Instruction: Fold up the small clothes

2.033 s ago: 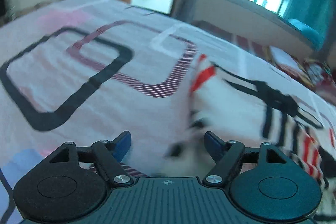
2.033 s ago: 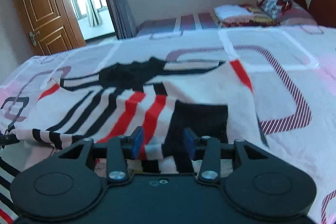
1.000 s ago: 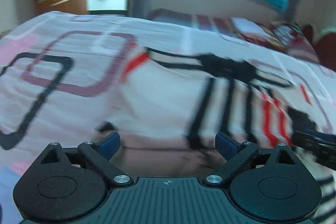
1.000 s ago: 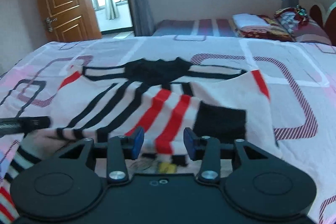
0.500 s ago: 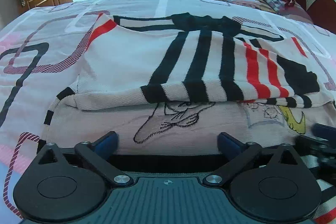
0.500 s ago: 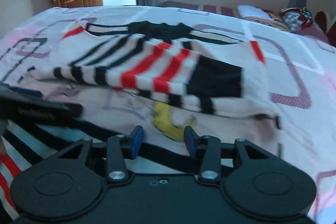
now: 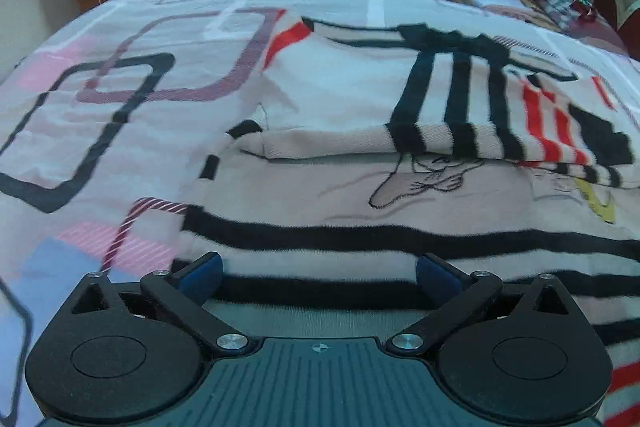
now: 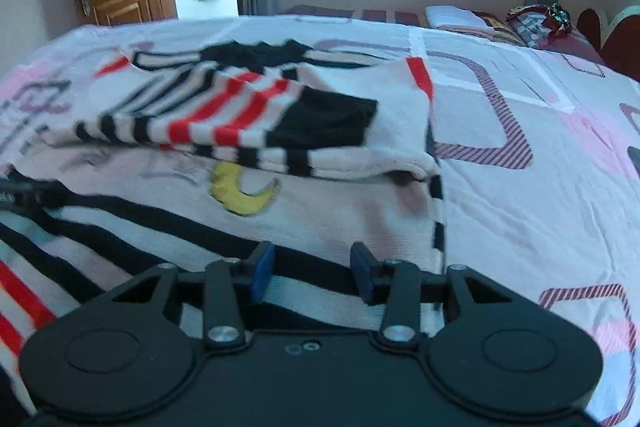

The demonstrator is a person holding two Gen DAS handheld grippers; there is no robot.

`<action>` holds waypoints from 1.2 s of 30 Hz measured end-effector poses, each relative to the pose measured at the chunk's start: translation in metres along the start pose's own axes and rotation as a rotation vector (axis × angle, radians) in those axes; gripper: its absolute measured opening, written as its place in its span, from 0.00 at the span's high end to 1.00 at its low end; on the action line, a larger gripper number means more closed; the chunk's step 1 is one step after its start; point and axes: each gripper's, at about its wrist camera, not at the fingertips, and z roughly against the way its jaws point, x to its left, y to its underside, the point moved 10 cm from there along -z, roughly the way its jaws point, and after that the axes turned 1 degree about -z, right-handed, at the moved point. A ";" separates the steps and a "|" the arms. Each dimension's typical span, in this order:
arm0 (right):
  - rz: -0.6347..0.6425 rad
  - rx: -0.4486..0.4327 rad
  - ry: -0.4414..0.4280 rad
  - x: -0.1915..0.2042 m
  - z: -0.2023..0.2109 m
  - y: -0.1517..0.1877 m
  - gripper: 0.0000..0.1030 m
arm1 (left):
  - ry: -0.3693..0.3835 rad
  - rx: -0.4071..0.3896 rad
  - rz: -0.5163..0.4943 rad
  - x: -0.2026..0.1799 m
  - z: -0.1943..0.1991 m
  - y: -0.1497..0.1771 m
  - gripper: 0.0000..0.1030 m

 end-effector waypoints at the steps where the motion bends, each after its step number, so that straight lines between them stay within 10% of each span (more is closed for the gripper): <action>1: -0.012 -0.007 -0.020 0.005 0.005 -0.001 0.60 | 0.019 -0.009 -0.013 -0.004 0.008 0.002 0.00; 11: 0.062 0.033 -0.128 0.112 0.026 0.033 0.60 | 0.091 0.003 -0.101 0.013 0.020 0.053 0.00; 22: 0.005 0.049 0.135 0.049 0.066 0.076 0.60 | 0.116 0.008 -0.108 0.041 0.049 0.081 0.00; 36: -0.030 0.009 0.018 0.110 0.101 0.092 0.57 | 0.160 0.015 -0.140 0.021 0.078 0.117 0.00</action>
